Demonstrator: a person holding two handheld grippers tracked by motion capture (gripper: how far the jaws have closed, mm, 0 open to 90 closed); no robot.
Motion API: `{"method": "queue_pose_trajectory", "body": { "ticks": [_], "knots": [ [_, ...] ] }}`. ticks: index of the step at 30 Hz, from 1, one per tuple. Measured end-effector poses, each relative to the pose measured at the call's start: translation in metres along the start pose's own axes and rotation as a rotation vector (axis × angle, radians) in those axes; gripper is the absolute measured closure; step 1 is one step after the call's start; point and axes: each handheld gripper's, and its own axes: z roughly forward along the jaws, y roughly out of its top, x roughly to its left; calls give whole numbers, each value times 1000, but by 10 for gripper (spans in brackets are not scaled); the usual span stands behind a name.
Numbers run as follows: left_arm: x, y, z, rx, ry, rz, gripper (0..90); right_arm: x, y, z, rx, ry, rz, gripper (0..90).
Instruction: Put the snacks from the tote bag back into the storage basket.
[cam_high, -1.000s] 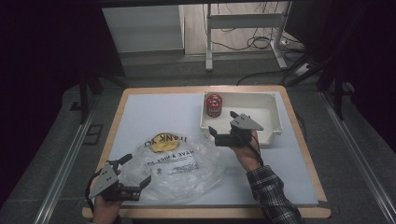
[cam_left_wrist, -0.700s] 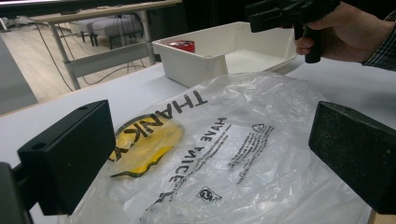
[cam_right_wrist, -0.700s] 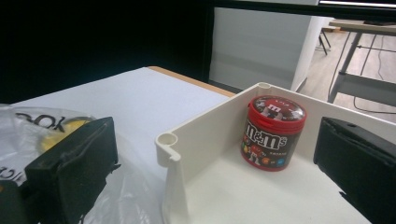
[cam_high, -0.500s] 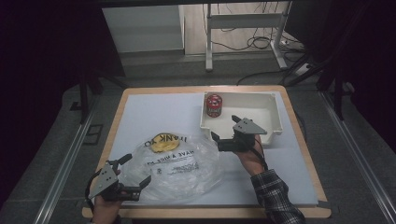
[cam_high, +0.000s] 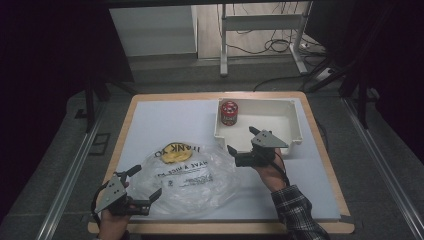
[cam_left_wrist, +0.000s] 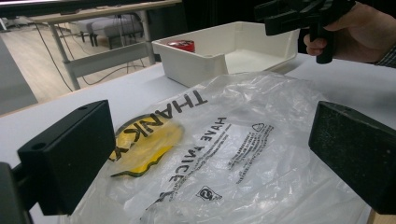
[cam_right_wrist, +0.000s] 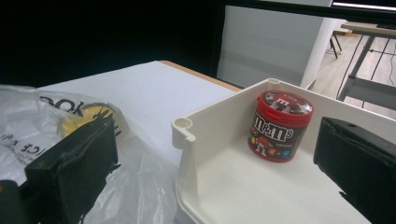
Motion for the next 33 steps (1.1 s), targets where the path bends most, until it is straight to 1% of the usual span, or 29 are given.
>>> {"method": "queue_pose_trajectory", "body": {
  "ticks": [4, 11, 17, 21, 27, 33],
  "knots": [
    [0, 0, 0, -1, 0, -3, 5, 3, 0, -5, 1, 8, -7, 0],
    [0, 0, 0, -1, 1, -3, 5, 4, -2, -9, 7, 17, 10, 0],
    [0, 0, 0, -1, 1, -3, 5, 5, -4, -11, 17, 25, 12, 0],
    [0, 0, -1, -2, 2, -4, 6, 7, -4, -13, 22, 24, 7, 0],
    [0, 0, -1, -2, 2, -1, 5, 9, -7, -20, 24, 27, 13, 0],
    [0, 0, 0, -1, 1, -1, 6, 8, -8, -28, 21, 20, 14, 0]
  ]
}}
